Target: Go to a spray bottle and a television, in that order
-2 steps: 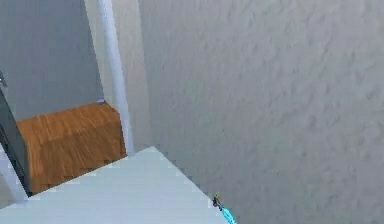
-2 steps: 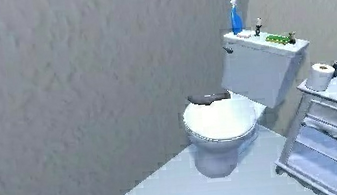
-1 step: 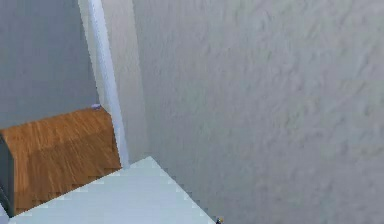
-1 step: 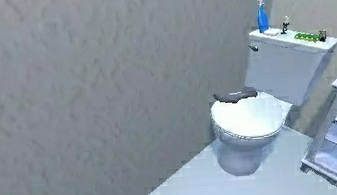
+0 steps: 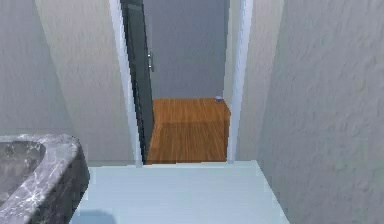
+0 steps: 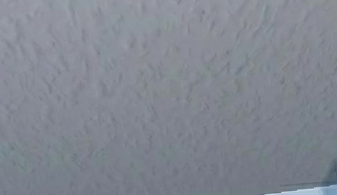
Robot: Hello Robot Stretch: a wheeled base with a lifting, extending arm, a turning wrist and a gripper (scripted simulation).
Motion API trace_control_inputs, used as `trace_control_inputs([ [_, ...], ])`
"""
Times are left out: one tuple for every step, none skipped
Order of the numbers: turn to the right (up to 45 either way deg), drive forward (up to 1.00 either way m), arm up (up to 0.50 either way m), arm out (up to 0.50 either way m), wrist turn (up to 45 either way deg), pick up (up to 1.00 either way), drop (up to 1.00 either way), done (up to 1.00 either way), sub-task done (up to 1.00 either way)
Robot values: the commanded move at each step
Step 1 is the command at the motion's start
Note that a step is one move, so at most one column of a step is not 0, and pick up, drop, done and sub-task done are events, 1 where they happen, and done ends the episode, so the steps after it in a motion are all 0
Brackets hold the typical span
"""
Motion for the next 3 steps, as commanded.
trace_control_inputs([
  [-3.0,0.0,0.0,0.0,0.0,0.0,0.0,0.0,0.0],
  [0.0,1.0,0.0,0.0,0.0,0.0,0.0,0.0,0.0],
  [0.0,1.0,0.0,0.0,0.0,0.0,0.0,0.0,0.0],
])
